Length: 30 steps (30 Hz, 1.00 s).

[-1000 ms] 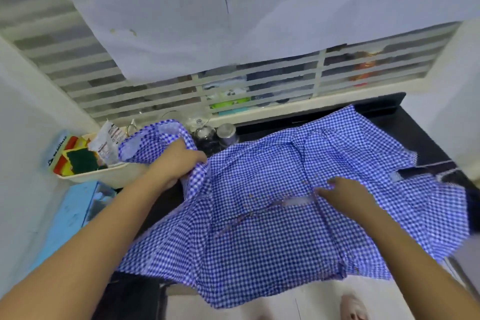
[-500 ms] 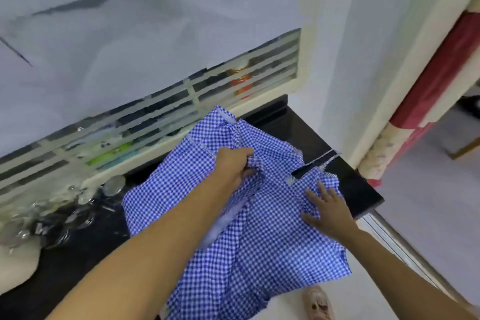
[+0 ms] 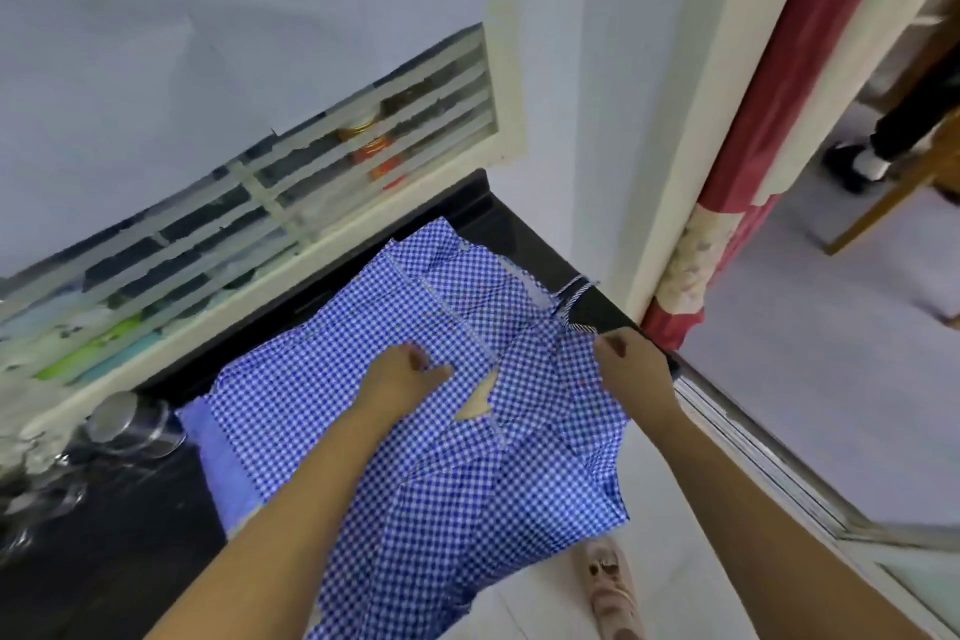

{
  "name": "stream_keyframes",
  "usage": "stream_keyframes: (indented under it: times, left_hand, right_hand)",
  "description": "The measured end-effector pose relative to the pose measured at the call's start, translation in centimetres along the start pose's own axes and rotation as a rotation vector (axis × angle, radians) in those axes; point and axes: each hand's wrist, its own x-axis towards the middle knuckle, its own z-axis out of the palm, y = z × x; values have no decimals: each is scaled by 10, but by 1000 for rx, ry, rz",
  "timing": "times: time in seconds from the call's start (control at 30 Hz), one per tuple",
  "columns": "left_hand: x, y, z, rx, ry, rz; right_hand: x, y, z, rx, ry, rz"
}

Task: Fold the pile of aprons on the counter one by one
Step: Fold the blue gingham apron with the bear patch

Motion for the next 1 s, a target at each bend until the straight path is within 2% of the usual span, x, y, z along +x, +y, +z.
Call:
stream_keyframes:
  times: [0.07, 0.2, 0.27, 0.33, 0.4, 0.5, 0.57, 0.7, 0.77, 0.87, 1.0]
  left_hand:
    - [-14, -31, 1, -13, -93, -79]
    - [-33, -72, 7, 19, -237, -82]
    - [-47, -85, 7, 55, -228, 19]
    - [-56, -94, 8, 67, -285, 114]
    - [-68, -104, 14, 54, -424, 121]
    - [-76, -108, 33, 276, -516, 116]
    - [-78, -112, 48, 337, -488, 138]
    - [-79, -115, 57, 100, -353, 127]
    - [-76, -125, 54, 90, -270, 128]
    - [-77, -140, 57, 264, -213, 157]
    - [-80, -148, 72, 317, -164, 201]
  right_hand:
    - [-16, -5, -7, 86, -86, 179]
    - [-73, -18, 8, 278, -594, 561]
    - [-97, -17, 31, 355, -765, 665]
    - [-109, -15, 54, 452, -722, 706]
    - [-111, -16, 79, 530, -567, 664]
    - [-105, -24, 102, 545, -393, 529]
    - [-104, -33, 108, 430, -341, 452]
    - [-106, -36, 100, 231, -230, 327]
    - [-120, -34, 87, 339, -260, 359]
    - [-146, -14, 58, 482, -321, 390]
    - [-158, 37, 15, 656, -126, 400]
